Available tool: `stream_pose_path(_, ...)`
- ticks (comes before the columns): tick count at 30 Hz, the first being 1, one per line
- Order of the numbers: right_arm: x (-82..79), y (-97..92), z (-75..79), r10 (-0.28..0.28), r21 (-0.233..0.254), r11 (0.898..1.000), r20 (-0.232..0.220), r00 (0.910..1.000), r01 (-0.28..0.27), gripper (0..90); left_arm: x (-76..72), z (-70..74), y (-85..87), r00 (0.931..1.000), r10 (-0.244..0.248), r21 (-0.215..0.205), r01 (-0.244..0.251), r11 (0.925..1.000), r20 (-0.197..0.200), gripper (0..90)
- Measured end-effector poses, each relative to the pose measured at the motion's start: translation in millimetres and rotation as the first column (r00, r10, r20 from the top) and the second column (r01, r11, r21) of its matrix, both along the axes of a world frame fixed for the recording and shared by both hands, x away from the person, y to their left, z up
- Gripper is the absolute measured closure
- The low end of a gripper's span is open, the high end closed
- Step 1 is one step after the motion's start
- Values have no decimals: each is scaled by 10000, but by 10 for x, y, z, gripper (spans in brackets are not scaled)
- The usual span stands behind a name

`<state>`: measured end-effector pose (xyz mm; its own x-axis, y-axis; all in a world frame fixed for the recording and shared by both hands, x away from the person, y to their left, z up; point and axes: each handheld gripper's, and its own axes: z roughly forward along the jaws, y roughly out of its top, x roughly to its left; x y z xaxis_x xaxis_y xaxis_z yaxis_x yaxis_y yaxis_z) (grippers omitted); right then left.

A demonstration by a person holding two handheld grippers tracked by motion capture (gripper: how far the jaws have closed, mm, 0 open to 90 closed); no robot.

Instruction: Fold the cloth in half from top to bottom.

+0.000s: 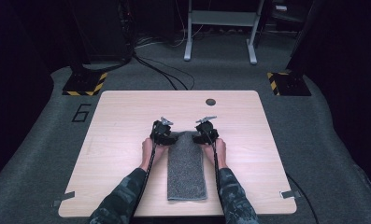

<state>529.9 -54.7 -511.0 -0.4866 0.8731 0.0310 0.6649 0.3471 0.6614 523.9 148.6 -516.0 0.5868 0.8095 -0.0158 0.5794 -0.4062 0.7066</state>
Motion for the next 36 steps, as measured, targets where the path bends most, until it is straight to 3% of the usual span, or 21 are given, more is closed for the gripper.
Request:
stream_pose_path(4,-51,32,-12,142,254,9996,85,9999,-144,755,-25,5,-16,9999,-121,67,121,9999,-13,631)
stream_pose_path(9,-97,32,-43,105,618,9980,253,9996,-120,837,-50,3,-38,9996,-265,-18,264,9996,-16,730)
stream_pose_path(13,-100,26,-48,49,713,9974,240,9997,-66,848,-66,-10,-47,9996,-267,-140,268,9995,76,794)
stream_pose_path(21,-120,86,-24,14,262,9997,292,9996,-22,856,-78,-2,-62,9999,-163,-146,164,9998,26,834)
stream_pose_path(24,-123,54,-18,-62,321,9995,252,9997,54,858,-82,8,-30,10000,-24,-479,25,9988,20,835)
stream_pose_path(25,-130,27,-14,-71,437,9990,349,9994,56,859,-82,22,-13,9999,-128,-337,129,9994,38,836)
stream_pose_path(27,-158,4,3,-177,554,9984,538,9984,147,860,-90,41,-13,9999,11,-602,-1,9982,164,836)
stream_pose_path(28,-172,-8,17,-165,569,9983,614,9980,130,861,-95,68,-2,9998,-69,-454,77,9989,171,837)
stream_pose_path(30,-207,-13,58,-266,726,9971,739,9969,213,862,-104,99,-9,9995,0,-647,21,9979,325,837)
stream_pose_path(32,-231,-20,109,-167,708,9974,985,9950,97,863,-119,146,-4,9987,-32,-555,61,9984,517,837)
stream_pose_path(36,-274,-50,248,139,808,9964,1610,9869,-272,864,-147,242,13,9952,64,-762,10,9971,973,838)
